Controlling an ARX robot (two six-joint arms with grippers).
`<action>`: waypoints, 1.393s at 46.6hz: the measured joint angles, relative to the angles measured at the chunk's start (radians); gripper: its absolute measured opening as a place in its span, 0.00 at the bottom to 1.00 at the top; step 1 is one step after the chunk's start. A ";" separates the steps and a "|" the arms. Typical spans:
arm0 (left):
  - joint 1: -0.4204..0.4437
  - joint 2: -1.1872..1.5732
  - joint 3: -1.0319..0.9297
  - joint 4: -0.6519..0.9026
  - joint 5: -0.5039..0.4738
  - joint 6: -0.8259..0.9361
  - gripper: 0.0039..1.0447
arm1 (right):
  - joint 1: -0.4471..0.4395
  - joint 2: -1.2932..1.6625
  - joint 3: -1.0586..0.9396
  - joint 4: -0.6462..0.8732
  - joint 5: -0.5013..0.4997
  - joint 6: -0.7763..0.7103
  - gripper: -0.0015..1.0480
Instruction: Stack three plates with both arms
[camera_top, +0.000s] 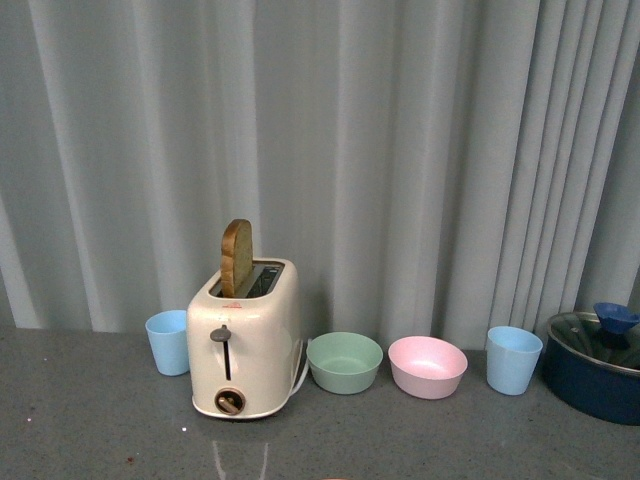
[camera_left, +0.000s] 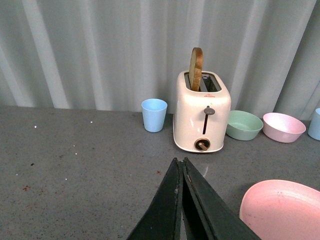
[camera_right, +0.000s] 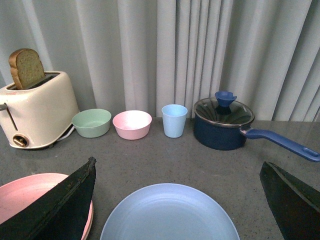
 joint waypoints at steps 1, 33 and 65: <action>0.000 -0.014 0.000 -0.012 0.000 0.000 0.03 | 0.000 0.000 0.000 0.000 0.000 0.000 0.93; 0.000 -0.363 0.000 -0.363 0.000 0.000 0.03 | 0.000 0.000 0.000 0.000 0.000 0.000 0.93; 0.000 -0.363 0.000 -0.367 0.000 -0.001 0.93 | -0.217 0.629 0.161 0.542 0.148 -0.060 0.93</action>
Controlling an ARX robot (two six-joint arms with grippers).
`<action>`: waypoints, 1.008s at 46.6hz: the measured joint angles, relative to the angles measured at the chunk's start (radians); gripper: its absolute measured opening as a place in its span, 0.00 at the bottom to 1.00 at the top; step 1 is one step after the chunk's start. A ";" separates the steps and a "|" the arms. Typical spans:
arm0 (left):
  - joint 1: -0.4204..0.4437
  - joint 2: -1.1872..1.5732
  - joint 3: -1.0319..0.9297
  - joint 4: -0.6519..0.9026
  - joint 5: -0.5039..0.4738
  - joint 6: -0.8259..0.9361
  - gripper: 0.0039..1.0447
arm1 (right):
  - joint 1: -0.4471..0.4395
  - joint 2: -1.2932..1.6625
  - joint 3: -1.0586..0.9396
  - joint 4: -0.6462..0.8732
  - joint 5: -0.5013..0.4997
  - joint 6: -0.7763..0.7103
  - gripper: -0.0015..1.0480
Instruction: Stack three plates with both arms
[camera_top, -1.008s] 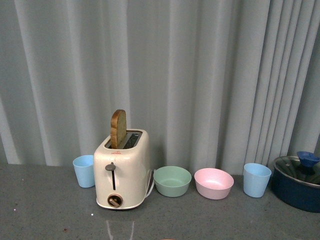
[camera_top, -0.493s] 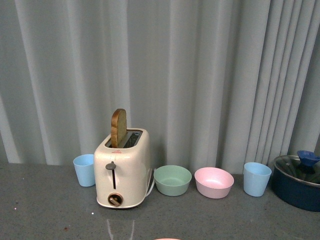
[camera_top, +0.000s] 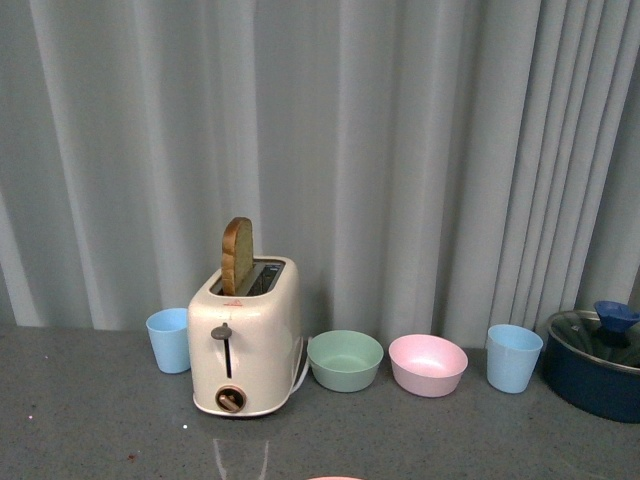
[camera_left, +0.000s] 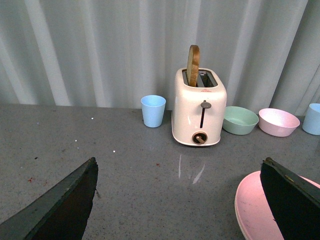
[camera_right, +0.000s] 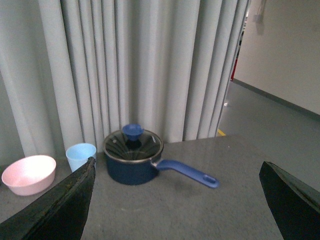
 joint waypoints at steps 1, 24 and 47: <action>0.000 0.000 0.000 0.000 0.000 0.000 0.93 | -0.028 0.060 0.026 0.031 -0.033 0.011 0.93; 0.000 0.000 0.000 0.000 0.000 0.000 0.94 | -0.246 1.115 0.651 -0.419 -0.527 0.075 0.93; 0.000 0.000 0.000 0.000 0.000 0.000 0.94 | -0.232 1.273 0.544 -0.295 -0.477 -0.278 0.93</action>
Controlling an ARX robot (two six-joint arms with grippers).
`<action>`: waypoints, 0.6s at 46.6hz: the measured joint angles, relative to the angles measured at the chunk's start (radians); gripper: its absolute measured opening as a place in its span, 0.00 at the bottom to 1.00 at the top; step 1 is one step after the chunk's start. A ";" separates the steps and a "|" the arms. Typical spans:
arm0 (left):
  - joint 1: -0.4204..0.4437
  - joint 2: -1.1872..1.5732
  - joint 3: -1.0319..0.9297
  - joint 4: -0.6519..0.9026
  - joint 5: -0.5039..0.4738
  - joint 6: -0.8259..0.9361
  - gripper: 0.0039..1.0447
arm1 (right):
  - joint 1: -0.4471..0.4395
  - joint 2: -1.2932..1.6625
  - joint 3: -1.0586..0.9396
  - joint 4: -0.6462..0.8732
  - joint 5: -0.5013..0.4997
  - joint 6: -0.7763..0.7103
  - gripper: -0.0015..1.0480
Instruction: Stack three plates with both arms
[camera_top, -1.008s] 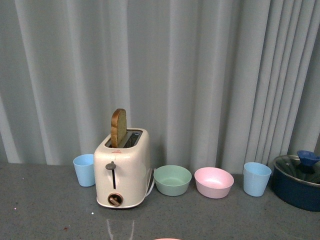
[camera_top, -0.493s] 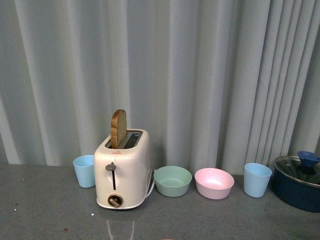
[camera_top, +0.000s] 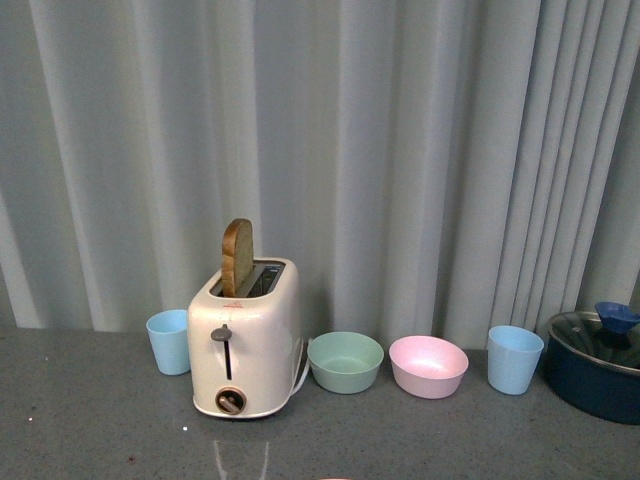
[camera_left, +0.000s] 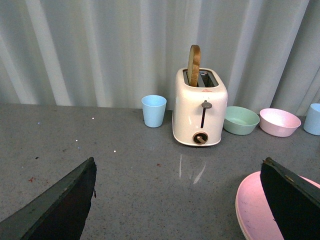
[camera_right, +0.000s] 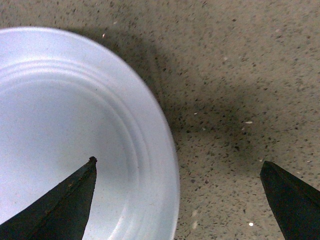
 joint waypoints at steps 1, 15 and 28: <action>0.000 0.000 0.000 0.000 0.000 0.000 0.94 | 0.001 0.003 -0.002 0.003 -0.002 -0.005 0.93; 0.000 0.000 0.000 0.000 0.000 0.000 0.94 | 0.016 0.080 -0.017 0.053 -0.011 -0.018 0.93; 0.000 0.000 0.000 0.000 0.000 0.000 0.94 | 0.006 0.114 -0.037 0.097 0.002 -0.015 0.93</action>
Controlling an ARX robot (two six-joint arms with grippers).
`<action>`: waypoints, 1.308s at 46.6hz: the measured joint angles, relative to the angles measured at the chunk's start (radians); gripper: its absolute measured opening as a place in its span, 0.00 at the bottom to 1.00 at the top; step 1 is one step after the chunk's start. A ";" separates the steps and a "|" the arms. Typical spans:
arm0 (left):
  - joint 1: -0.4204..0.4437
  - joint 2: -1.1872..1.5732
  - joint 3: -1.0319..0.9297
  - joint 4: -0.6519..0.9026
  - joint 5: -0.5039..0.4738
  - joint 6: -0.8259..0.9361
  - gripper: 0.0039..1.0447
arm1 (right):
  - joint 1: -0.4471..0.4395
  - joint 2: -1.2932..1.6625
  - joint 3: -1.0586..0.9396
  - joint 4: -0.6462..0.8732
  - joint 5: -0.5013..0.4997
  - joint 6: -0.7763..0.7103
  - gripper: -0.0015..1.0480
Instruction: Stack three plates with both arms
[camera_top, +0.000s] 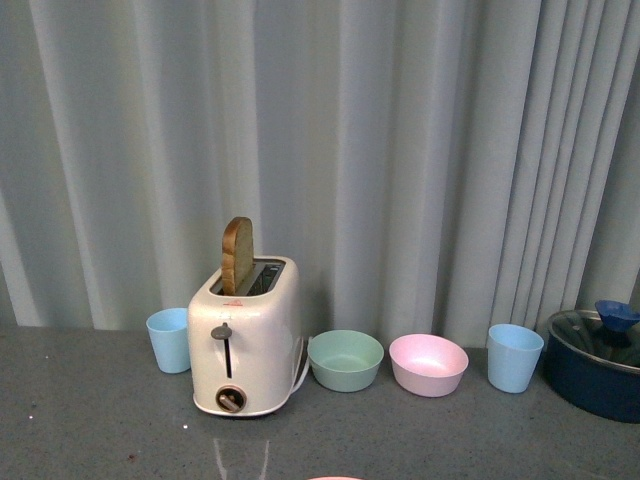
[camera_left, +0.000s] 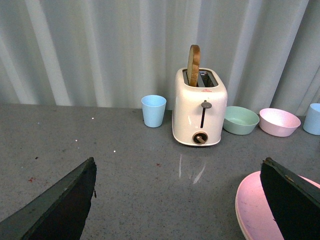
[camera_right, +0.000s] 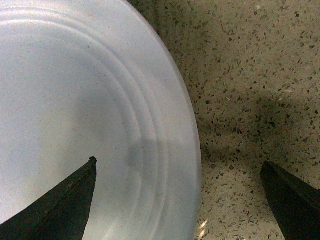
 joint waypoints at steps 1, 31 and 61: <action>0.000 0.000 0.000 0.000 0.000 0.000 0.94 | 0.000 0.000 -0.002 0.000 0.000 0.001 0.93; 0.000 0.000 0.000 0.000 0.000 0.000 0.94 | -0.008 0.000 -0.016 0.009 0.016 0.008 0.25; 0.000 0.000 0.000 0.000 0.000 0.000 0.94 | -0.025 -0.121 -0.035 -0.013 -0.027 0.051 0.03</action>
